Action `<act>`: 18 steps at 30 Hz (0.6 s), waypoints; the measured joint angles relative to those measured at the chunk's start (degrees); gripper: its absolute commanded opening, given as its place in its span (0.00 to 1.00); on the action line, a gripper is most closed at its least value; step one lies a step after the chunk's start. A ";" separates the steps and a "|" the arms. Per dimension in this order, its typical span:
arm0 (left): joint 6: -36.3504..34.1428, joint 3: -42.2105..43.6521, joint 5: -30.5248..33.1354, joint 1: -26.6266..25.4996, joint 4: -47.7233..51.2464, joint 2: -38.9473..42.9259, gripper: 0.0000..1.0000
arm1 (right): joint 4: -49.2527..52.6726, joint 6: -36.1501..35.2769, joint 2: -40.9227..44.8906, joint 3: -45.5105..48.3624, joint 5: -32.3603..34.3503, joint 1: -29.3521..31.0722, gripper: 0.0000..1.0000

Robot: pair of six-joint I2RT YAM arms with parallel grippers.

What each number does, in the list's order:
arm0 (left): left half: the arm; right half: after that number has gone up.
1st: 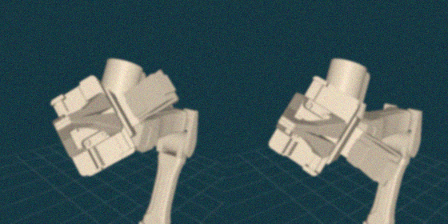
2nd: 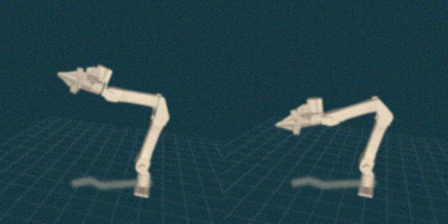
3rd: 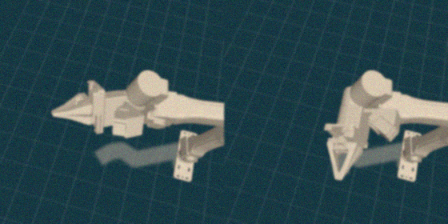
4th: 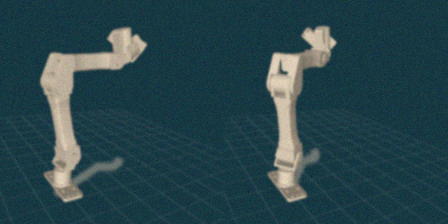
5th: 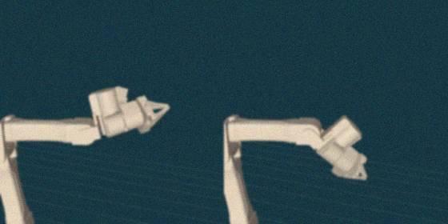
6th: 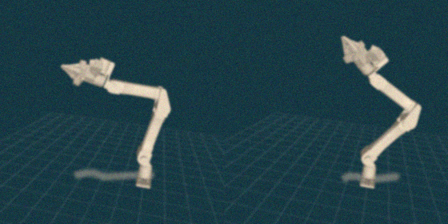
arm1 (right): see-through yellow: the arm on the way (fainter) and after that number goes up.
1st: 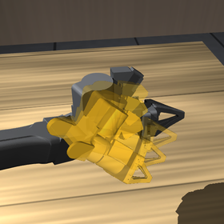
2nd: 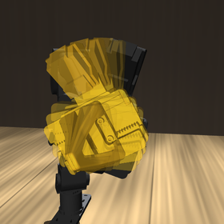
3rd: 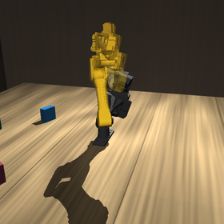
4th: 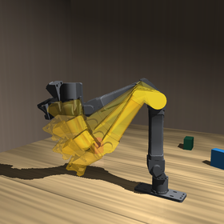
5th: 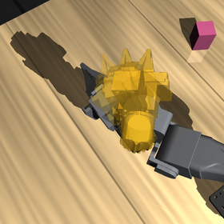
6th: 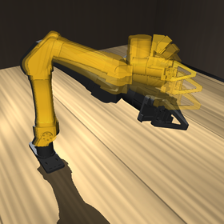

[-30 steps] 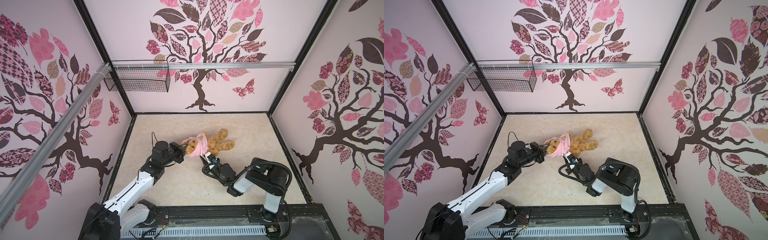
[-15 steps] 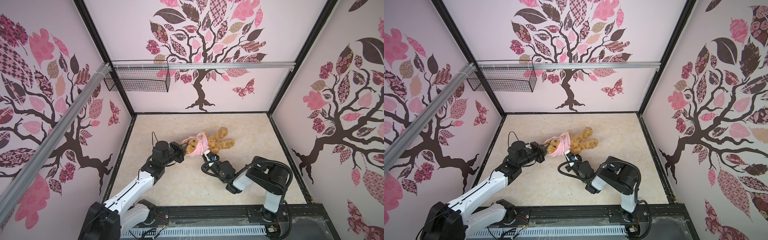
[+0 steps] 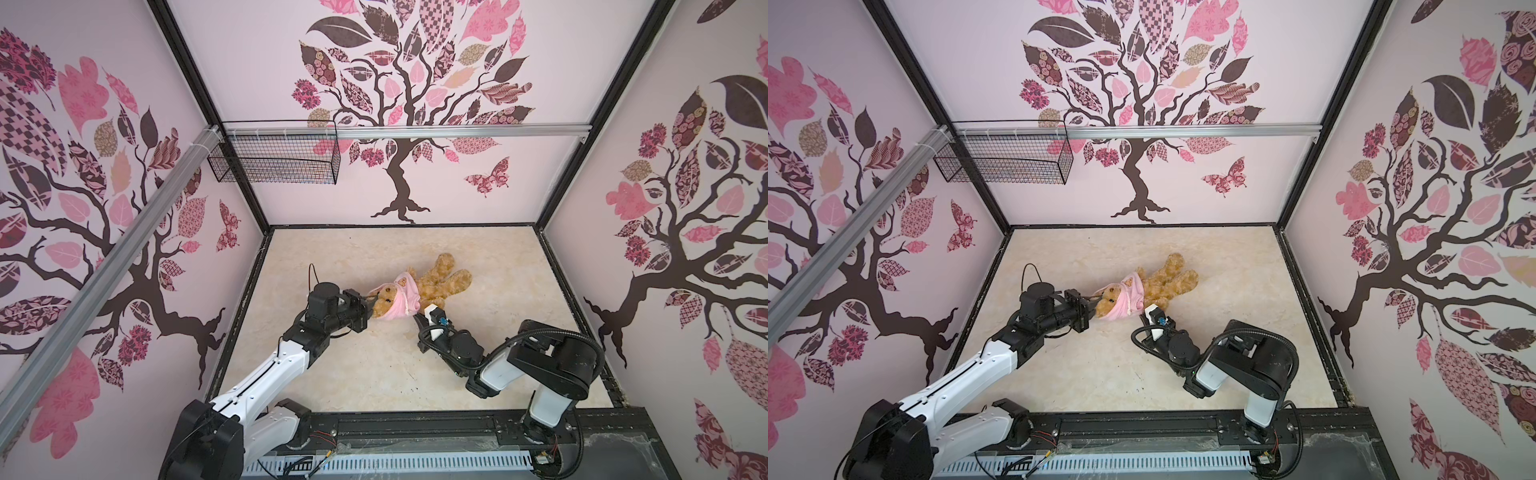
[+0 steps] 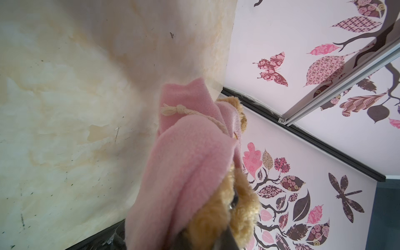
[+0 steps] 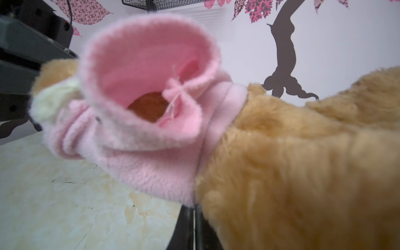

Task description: Dress the teddy bear

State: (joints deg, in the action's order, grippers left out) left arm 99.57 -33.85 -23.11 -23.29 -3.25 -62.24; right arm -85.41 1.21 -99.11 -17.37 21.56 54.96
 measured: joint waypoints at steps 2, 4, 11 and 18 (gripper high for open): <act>-1.16 -0.13 -0.22 1.09 0.70 -0.02 0.00 | 1.90 2.14 0.96 1.36 2.32 -0.33 0.00; -2.27 -0.33 -0.70 1.57 2.08 -0.02 0.00 | 3.61 4.31 2.05 2.47 3.69 -0.70 0.00; -5.60 -0.66 -2.64 2.23 4.66 -0.02 0.00 | 9.31 11.85 7.74 4.33 3.85 -3.32 0.00; -8.66 -0.66 -5.01 4.81 6.82 0.28 0.00 | 14.45 19.15 11.54 5.62 -0.15 -7.98 0.00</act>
State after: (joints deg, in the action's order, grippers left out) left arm 90.91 -34.50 -28.12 -18.48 3.57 -61.95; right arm -70.96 20.36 -87.57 -11.75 21.41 46.98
